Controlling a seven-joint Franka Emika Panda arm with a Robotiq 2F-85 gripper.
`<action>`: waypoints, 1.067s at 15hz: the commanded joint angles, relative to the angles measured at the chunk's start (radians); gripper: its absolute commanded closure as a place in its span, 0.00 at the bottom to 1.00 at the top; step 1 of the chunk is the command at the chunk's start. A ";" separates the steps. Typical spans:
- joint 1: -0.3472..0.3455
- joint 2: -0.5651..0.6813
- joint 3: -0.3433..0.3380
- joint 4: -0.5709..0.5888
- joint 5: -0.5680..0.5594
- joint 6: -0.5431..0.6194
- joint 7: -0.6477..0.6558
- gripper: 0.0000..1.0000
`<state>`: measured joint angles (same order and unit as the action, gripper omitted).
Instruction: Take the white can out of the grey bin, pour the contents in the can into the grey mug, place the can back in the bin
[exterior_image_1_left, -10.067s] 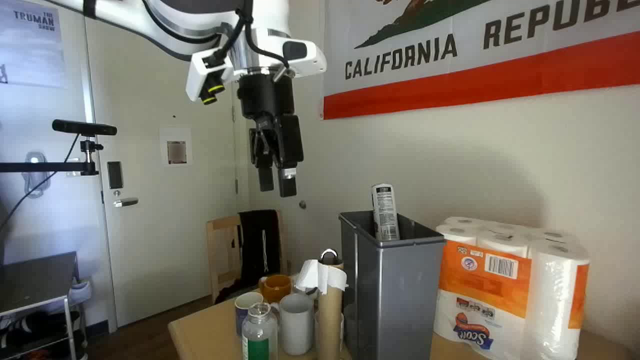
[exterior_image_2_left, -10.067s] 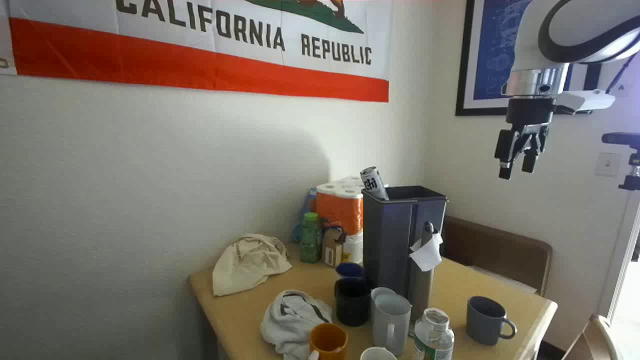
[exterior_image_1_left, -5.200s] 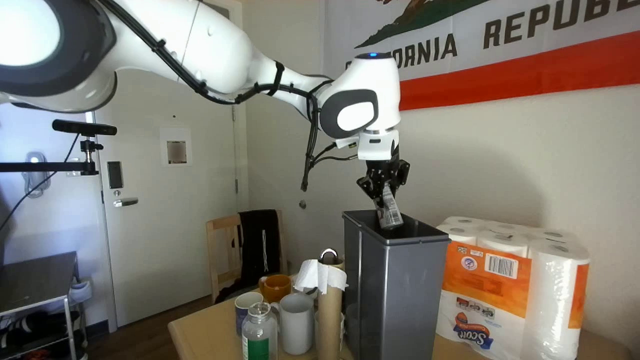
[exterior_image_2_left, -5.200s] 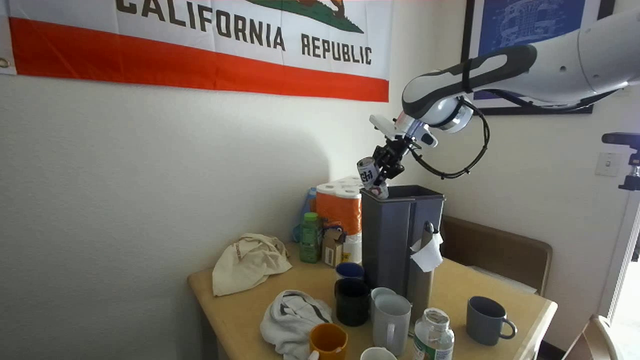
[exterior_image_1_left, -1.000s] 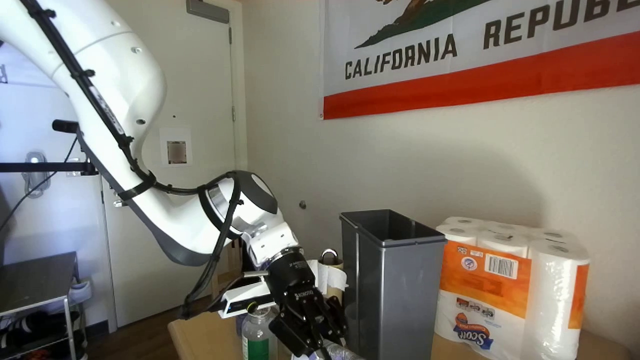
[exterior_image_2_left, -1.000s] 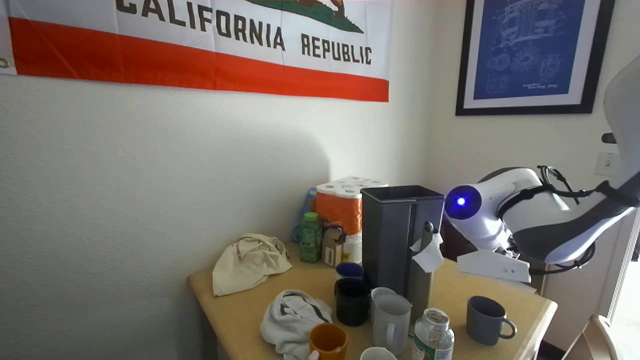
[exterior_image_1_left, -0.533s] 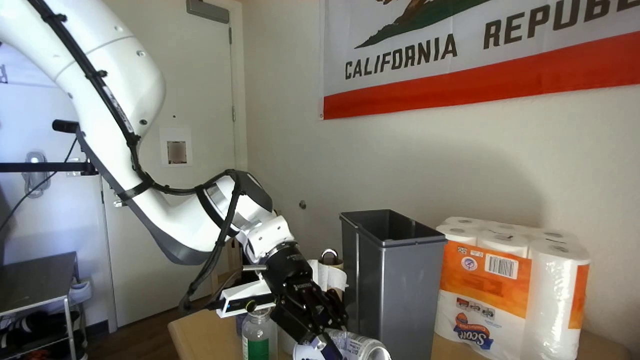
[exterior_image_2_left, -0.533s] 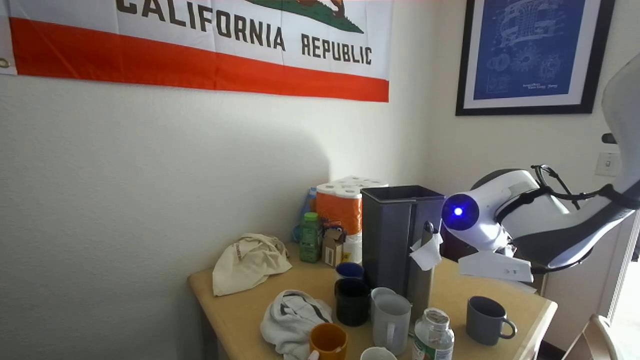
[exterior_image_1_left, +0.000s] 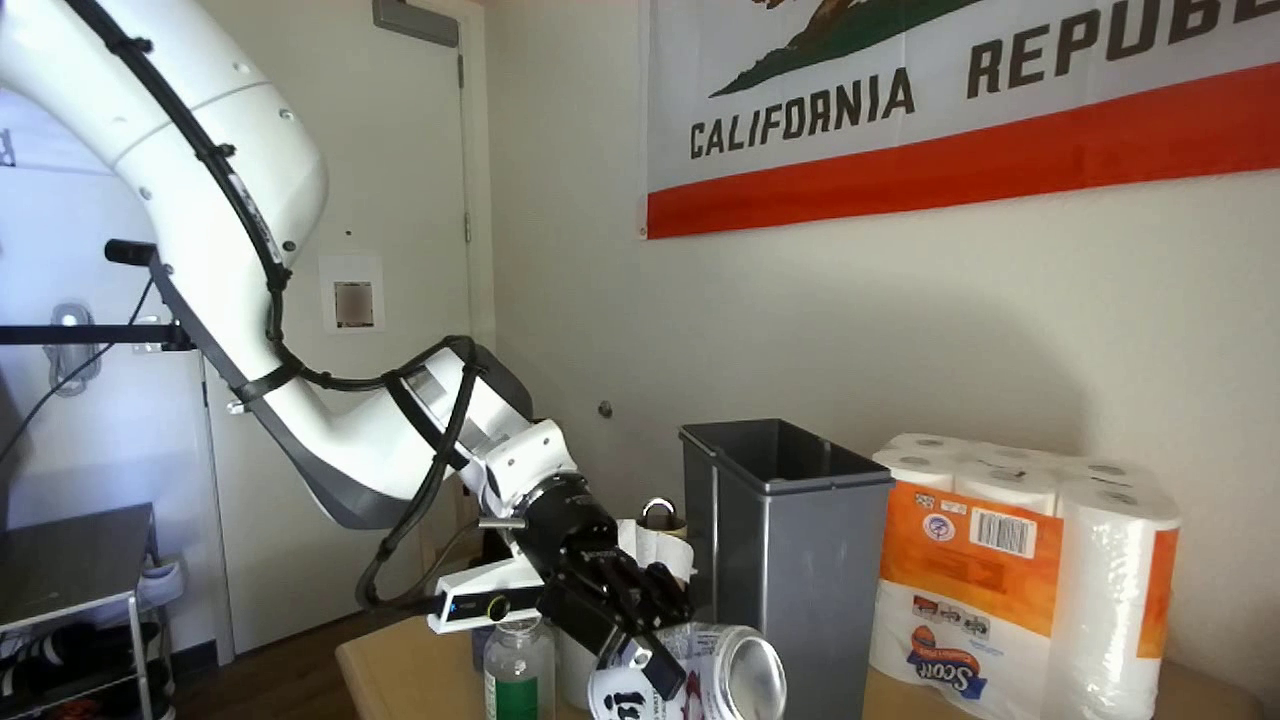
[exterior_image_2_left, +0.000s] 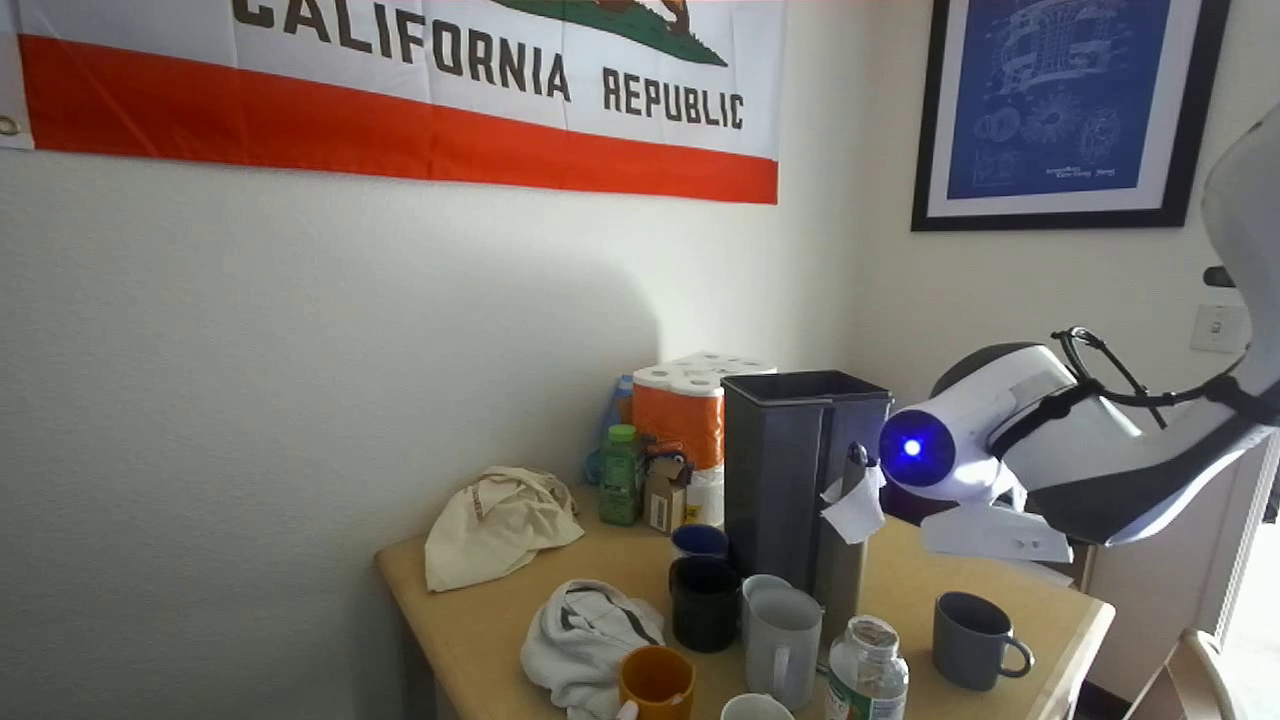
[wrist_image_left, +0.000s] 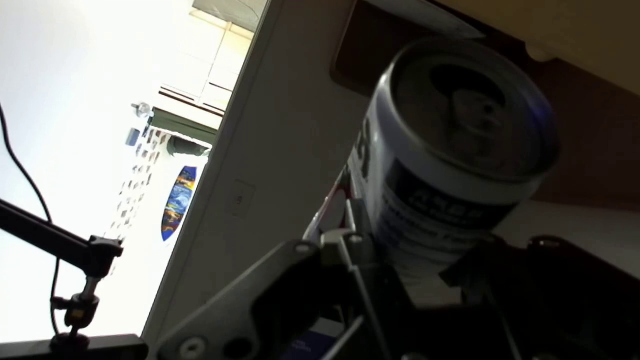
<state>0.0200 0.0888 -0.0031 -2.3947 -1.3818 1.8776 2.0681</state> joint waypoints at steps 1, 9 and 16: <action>0.013 -0.003 0.019 -0.016 -0.048 -0.057 0.041 0.92; 0.016 0.005 0.026 -0.014 -0.099 -0.100 0.033 0.92; 0.004 -0.005 0.020 -0.003 -0.048 -0.076 0.019 0.92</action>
<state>0.0339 0.1016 0.0136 -2.3956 -1.4526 1.8053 2.0714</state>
